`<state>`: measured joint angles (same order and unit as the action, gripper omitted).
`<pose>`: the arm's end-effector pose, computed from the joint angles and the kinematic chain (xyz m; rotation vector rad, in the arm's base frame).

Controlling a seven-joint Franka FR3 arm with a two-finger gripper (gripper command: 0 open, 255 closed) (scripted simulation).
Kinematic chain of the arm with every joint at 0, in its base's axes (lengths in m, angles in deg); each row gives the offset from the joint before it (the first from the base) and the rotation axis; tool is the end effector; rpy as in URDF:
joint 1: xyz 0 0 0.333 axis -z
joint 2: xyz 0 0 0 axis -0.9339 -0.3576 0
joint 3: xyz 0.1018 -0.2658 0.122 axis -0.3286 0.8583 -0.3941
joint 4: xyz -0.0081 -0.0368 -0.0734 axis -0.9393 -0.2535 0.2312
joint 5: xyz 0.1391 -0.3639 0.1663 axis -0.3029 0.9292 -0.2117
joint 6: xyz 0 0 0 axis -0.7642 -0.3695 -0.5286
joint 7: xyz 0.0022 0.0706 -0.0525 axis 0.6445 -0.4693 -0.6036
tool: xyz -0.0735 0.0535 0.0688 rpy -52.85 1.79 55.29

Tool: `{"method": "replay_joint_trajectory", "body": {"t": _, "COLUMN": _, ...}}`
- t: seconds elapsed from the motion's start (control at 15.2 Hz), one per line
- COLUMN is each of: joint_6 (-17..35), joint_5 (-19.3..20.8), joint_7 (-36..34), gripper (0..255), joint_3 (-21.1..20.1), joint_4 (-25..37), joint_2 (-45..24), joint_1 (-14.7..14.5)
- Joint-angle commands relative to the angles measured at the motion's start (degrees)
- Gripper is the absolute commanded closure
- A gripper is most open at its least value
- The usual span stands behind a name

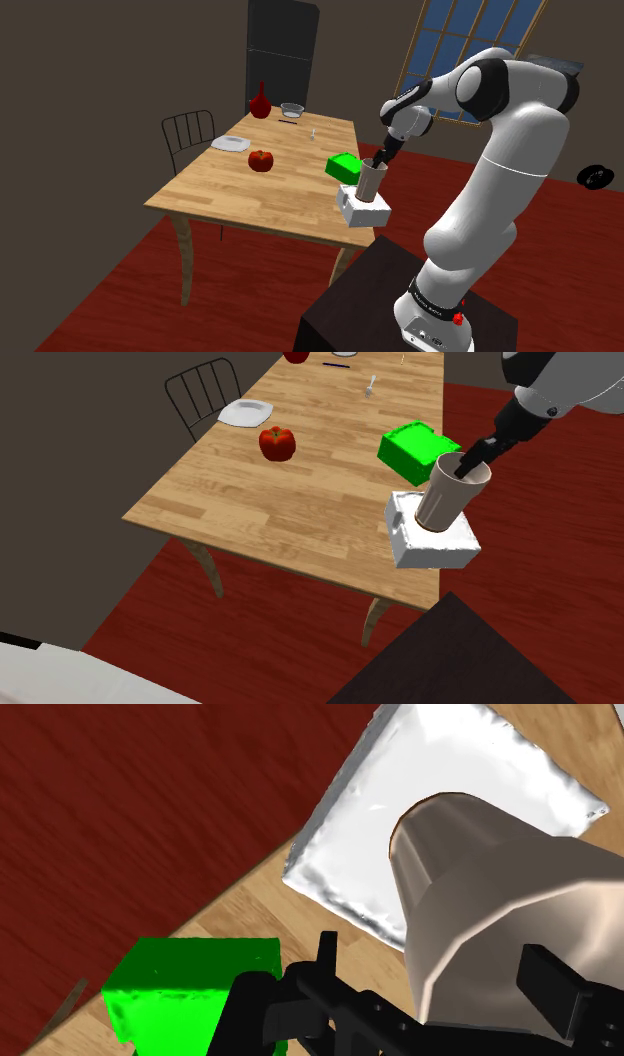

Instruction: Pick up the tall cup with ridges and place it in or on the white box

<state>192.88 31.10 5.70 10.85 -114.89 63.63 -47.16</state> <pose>0.3904 -0.4137 0.3333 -3.0652 0.1447 -0.2803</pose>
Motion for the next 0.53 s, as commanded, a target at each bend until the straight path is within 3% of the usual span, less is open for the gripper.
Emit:
{"method": "replay_joint_trajectory", "body": {"t": 0.0, "joint_6": 0.00, "joint_5": 0.00, "joint_7": 0.00, "gripper": 0, "joint_3": 0.00, "joint_4": 0.00, "joint_2": 0.00, "joint_1": 0.00}}
{"method": "replay_joint_trajectory", "body": {"t": 0.26, "joint_6": -6.39, "joint_5": 3.83, "joint_7": -2.57, "gripper": 0, "joint_3": 0.59, "joint_4": 2.47, "joint_2": 4.68, "joint_1": 0.31}}
{"method": "replay_joint_trajectory", "body": {"t": 0.46, "joint_6": -6.39, "joint_5": 3.83, "joint_7": -2.57, "gripper": 0, "joint_3": 0.56, "joint_4": 2.46, "joint_2": 4.68, "joint_1": 0.34}}
